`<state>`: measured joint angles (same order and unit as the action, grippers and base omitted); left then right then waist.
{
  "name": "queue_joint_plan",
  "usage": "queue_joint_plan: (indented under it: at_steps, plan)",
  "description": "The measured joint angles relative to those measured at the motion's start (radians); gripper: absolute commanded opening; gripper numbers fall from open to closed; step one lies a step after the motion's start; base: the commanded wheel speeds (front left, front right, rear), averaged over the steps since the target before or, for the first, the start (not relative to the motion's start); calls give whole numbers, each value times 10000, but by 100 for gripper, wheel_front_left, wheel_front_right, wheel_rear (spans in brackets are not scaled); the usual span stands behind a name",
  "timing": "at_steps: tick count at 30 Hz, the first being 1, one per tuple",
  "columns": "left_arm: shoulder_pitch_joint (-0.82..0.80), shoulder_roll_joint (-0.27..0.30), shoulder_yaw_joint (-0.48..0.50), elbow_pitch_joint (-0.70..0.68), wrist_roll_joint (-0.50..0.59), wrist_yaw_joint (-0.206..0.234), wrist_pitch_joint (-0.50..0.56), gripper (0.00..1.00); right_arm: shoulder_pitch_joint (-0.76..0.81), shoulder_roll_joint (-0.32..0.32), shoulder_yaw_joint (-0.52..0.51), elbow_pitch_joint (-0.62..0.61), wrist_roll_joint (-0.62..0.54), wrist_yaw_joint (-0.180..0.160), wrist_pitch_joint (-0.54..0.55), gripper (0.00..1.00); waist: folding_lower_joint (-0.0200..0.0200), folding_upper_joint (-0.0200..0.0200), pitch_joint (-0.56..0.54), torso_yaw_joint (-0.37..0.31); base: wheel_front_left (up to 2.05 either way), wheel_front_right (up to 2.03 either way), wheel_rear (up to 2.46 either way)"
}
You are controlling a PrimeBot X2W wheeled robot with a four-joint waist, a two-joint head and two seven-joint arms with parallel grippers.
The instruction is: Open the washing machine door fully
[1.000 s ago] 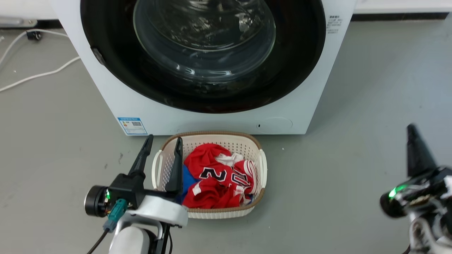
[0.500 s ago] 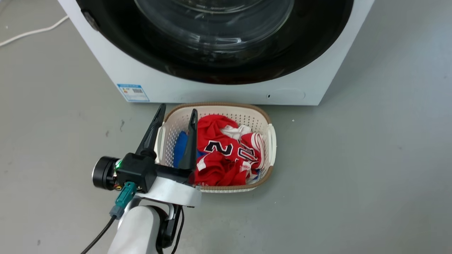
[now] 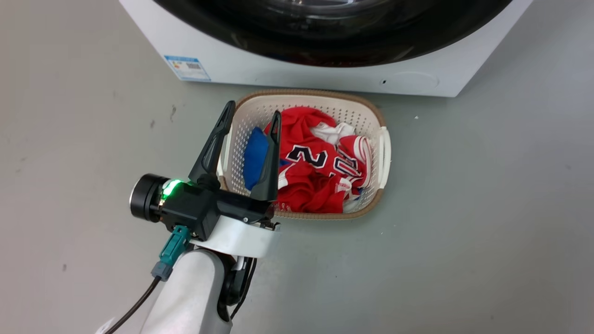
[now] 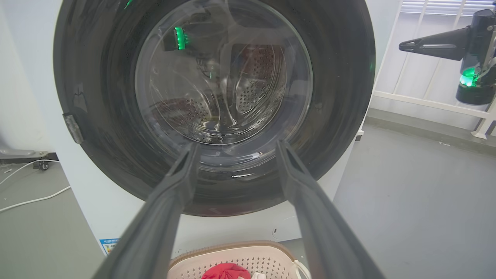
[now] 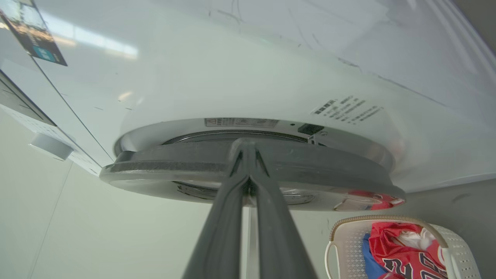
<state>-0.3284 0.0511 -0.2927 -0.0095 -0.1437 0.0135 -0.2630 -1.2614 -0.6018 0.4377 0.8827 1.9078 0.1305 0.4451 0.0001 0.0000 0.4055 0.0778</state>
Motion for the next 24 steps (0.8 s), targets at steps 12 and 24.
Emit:
queue_joint_plan:
  at_steps: [12, 24]
  plan:
    - [-470, 0, -495, -443, 12, 184, -2, 100, -2037, 677, 1202, 1189, -516, 0, 305, 0, 0, 0, 941, 554, 0, 0, 0]
    - [-495, 0, -568, -374, 2, 320, -2, 100, -2349, 642, 1544, 1185, -420, -15, 1315, 0, 0, 0, 1114, 570, 0, 0, 0]
